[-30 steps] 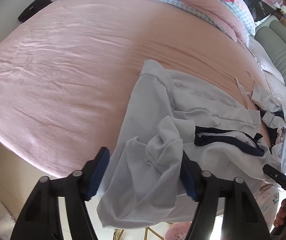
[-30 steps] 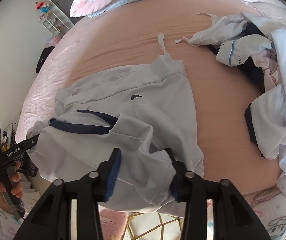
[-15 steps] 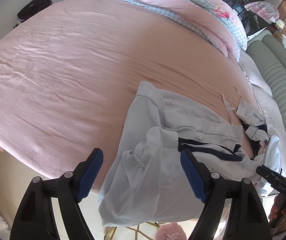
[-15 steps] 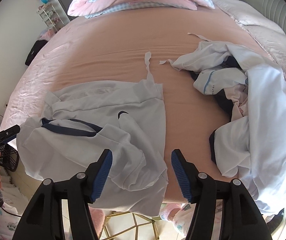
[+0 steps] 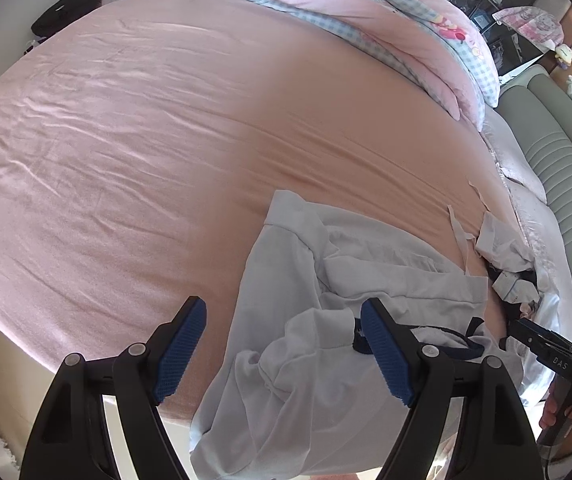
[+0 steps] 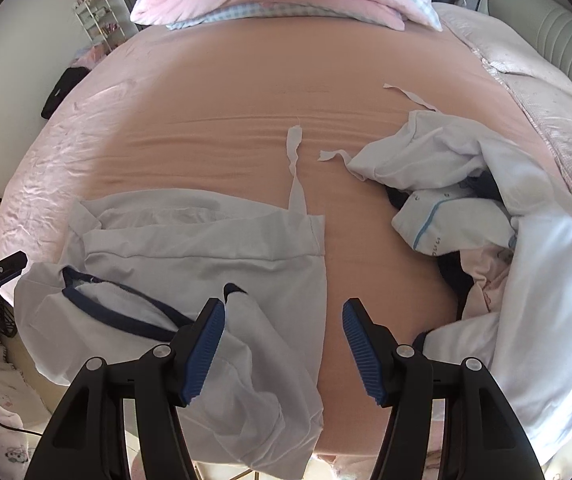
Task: Fold clothes
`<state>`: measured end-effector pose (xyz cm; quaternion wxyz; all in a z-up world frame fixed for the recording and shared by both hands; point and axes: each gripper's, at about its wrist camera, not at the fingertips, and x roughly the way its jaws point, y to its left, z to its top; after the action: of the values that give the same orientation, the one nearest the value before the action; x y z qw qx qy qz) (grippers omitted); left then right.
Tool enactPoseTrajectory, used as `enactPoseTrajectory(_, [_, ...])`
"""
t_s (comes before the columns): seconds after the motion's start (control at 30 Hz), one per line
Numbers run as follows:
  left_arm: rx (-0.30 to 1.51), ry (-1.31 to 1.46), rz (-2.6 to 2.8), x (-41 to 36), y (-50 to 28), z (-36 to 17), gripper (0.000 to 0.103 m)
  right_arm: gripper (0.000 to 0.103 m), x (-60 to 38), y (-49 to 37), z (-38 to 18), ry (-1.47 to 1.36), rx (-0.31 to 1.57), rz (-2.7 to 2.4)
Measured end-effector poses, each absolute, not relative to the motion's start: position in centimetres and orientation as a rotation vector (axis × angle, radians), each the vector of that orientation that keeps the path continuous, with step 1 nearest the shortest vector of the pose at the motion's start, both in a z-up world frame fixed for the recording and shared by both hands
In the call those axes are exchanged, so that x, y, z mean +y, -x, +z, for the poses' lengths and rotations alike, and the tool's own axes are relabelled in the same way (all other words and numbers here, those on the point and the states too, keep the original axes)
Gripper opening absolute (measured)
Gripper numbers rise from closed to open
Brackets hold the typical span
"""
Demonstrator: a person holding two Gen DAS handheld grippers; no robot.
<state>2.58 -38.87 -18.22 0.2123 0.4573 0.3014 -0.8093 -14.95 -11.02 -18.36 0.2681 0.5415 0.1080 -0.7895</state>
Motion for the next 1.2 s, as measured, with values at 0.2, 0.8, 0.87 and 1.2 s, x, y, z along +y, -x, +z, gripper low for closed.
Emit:
enactPoseTrajectory(0.2, [0.869,-1.254,-2.261,-40.0,-0.6,-18.4,0.079,0.061,-13.9,18.1,-18.7,-1.472,0.317,-2.128])
enactPoseTrajectory(0.8, [0.836,-1.430,-2.450,-36.1,9.6,-19.2,0.079,0.061,-18.0,24.9,-22.1,-1.509,0.267,-2.091])
enactPoseTrajectory(0.87, [0.797,-1.474,-2.476,-35.1,10.9,-19.4,0.079,0.061,-17.9,25.4,-22.6,-1.520,0.237,-2.089])
enactPoseTrajectory(1.2, [0.705,-1.674,-2.531,-31.7,16.6,-20.6,0.079,0.061,-17.8,26.8,-24.4,-1.564,0.195,-2.066])
